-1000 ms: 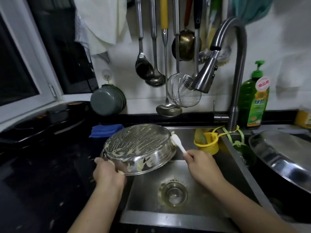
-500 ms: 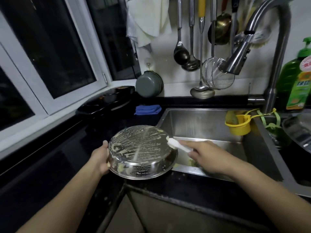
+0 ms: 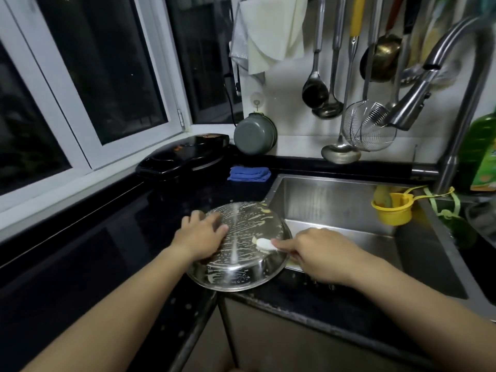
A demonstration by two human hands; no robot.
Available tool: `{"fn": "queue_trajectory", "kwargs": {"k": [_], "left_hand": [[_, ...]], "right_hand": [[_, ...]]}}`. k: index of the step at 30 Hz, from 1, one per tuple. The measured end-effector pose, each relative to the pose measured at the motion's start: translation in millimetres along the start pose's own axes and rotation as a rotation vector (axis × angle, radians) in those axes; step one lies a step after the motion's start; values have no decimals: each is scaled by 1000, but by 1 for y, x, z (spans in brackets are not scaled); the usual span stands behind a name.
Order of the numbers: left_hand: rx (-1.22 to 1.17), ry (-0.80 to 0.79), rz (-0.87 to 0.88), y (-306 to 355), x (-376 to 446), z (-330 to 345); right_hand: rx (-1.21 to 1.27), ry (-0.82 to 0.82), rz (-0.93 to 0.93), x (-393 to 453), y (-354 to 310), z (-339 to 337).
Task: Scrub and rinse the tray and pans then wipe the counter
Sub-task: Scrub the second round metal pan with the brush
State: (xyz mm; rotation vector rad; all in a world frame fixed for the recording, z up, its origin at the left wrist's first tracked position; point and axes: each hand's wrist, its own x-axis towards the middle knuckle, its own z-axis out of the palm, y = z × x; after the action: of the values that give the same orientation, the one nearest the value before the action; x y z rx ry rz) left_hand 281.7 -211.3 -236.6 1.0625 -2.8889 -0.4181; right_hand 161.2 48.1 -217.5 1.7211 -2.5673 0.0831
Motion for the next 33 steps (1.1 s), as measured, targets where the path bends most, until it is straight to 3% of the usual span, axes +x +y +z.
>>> {"fn": "queue_trajectory", "kwargs": {"k": [3, 7, 11, 16, 19, 21, 23, 26, 28, 30, 33], "left_hand": [[-63, -125, 15, -1, 0, 16], [-71, -142, -11, -1, 0, 16], [-76, -150, -29, 1, -2, 17], [-63, -134, -32, 0, -1, 18], [-58, -140, -23, 1, -3, 18], [-53, -142, -19, 1, -3, 17], [-45, -144, -23, 1, -4, 17], [-39, -147, -26, 1, -3, 18], [-36, -148, -25, 2, -3, 16], [-37, -149, -21, 4, -4, 16], [-26, -138, -27, 4, -5, 16]], "right_hand": [[-121, -3, 100, 4, -2, -15], [-12, -4, -15, -13, -50, 2], [-10, 124, 177, -2, -30, 18], [90, 351, 28, -27, -77, 62], [41, 466, 35, -26, -31, 72], [-27, 444, 98, -30, 10, 66], [3, 398, 43, -31, 35, 59], [103, 287, -169, -21, 23, 55], [198, 226, -207, -17, 9, 57], [214, 234, -134, -14, 15, 52], [41, 174, 39, -10, 39, 36]]}}
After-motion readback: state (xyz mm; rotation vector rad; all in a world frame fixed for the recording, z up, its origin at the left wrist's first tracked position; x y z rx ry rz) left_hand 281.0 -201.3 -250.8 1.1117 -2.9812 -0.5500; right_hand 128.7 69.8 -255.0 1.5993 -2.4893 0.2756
